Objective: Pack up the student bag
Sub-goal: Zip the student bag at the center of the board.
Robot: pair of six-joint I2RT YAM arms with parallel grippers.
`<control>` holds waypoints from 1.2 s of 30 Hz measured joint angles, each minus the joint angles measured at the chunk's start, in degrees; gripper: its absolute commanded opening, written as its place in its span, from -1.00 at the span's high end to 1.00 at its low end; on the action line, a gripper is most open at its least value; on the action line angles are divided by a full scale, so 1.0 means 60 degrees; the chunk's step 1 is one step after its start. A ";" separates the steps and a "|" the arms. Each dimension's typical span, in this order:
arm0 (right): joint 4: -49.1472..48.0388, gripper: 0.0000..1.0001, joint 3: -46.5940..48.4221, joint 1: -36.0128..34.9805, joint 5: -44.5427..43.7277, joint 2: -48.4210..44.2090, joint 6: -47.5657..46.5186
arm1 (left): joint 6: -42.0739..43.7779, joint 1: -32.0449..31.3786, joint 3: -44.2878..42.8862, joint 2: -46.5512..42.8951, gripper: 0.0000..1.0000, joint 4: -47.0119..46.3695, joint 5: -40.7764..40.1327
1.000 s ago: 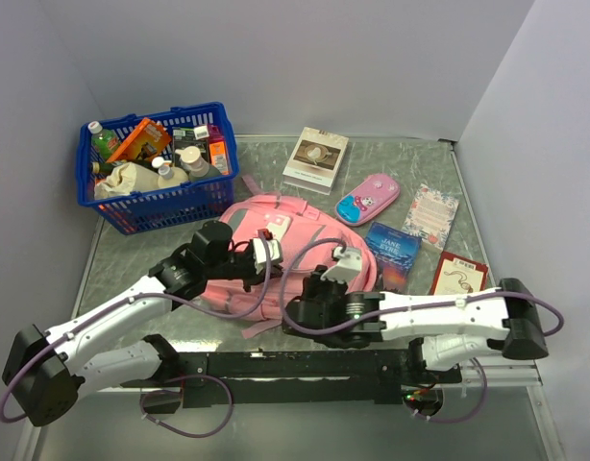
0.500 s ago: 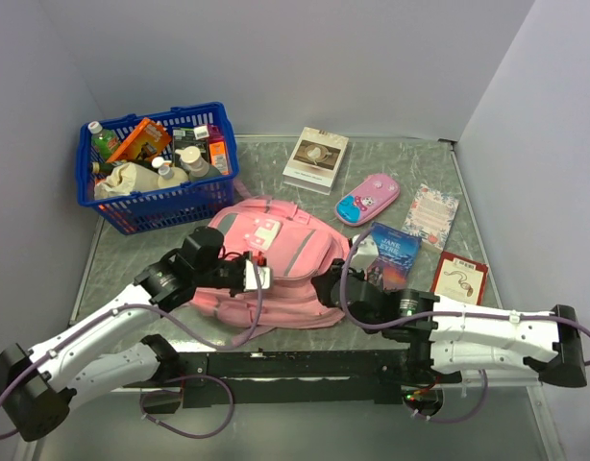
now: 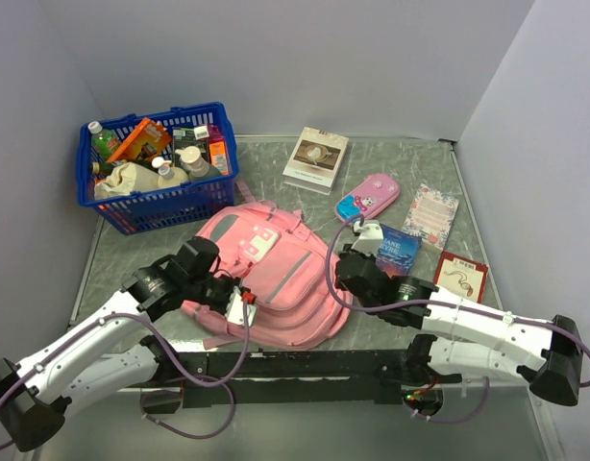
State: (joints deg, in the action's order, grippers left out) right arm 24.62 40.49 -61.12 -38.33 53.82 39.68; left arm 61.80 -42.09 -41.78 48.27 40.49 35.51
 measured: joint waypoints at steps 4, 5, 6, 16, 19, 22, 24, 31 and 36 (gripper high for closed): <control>-0.0135 0.51 -0.0106 -0.0004 0.0229 -0.0033 -0.0113 | -0.0240 0.0000 -0.0018 0.0000 0.04 -0.0171 0.0036; -0.0226 0.46 -0.0208 -0.0018 0.0335 -0.0095 -0.0168 | -0.0419 0.0000 -0.0058 0.0025 0.01 -0.0229 0.0095; -0.0259 0.34 -0.0335 -0.0040 0.0433 -0.0208 -0.0193 | -0.0561 0.0000 -0.0124 0.0073 -0.07 -0.0291 0.0157; -0.1005 -0.09 -0.2029 -0.0164 0.1625 -0.2197 -0.0601 | -0.4335 -0.0718 -0.1985 0.1843 0.05 -0.1927 0.1144; -0.1031 -0.11 -0.2098 -0.0164 0.1785 -0.2430 -0.0594 | -0.5486 -0.1581 -0.2397 0.2758 0.06 -0.2415 0.0845; -0.1027 -0.13 -0.2106 -0.0168 0.1858 -0.2667 -0.0594 | -0.6335 -0.2382 -0.2415 0.3322 0.05 -0.2645 0.0033; -0.0994 -0.14 -0.2109 -0.0168 0.1880 -0.2871 -0.0594 | -0.6841 -0.2834 -0.2415 0.3603 0.05 -0.2674 -0.0761; -0.0590 -0.23 -0.2149 -0.0168 0.1861 -0.3497 -0.0484 | -0.8324 -0.3450 -0.2415 0.4131 0.15 -0.2652 -0.3089; -0.0237 -0.24 -0.2266 -0.0168 0.1821 -0.3541 -0.0412 | -0.8914 -0.3610 -0.2404 0.4277 -0.03 -0.2685 -0.3967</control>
State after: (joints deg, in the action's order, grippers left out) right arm 23.20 26.89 -62.13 -27.40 32.58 37.21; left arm 8.32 -63.75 -56.21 73.93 24.38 11.70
